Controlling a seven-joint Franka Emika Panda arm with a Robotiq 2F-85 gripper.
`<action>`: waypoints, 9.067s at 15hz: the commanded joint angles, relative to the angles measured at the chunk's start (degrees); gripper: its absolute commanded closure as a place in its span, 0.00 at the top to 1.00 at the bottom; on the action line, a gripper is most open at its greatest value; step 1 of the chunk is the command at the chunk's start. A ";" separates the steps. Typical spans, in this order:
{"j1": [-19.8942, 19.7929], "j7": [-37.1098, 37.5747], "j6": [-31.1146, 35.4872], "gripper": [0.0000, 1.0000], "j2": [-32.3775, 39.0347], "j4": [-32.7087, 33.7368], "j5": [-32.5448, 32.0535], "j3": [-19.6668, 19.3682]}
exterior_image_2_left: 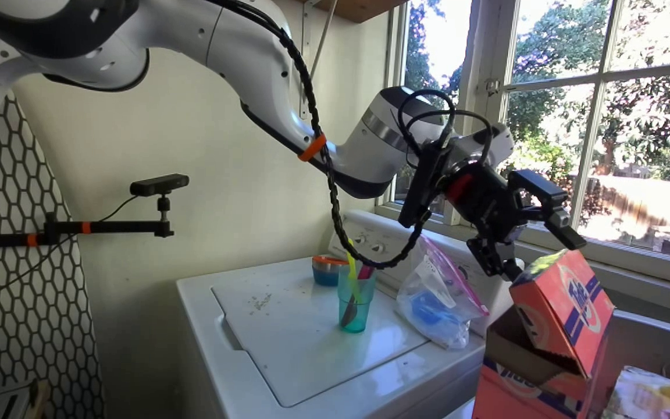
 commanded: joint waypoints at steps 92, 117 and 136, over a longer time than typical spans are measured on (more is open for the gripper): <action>-20.42 -130.45 30.19 1.00 6.62 0.43 76.79 30.79; -9.81 -125.10 26.62 1.00 23.54 21.97 73.76 21.23; -11.10 -128.18 17.66 0.01 20.75 25.97 72.85 21.09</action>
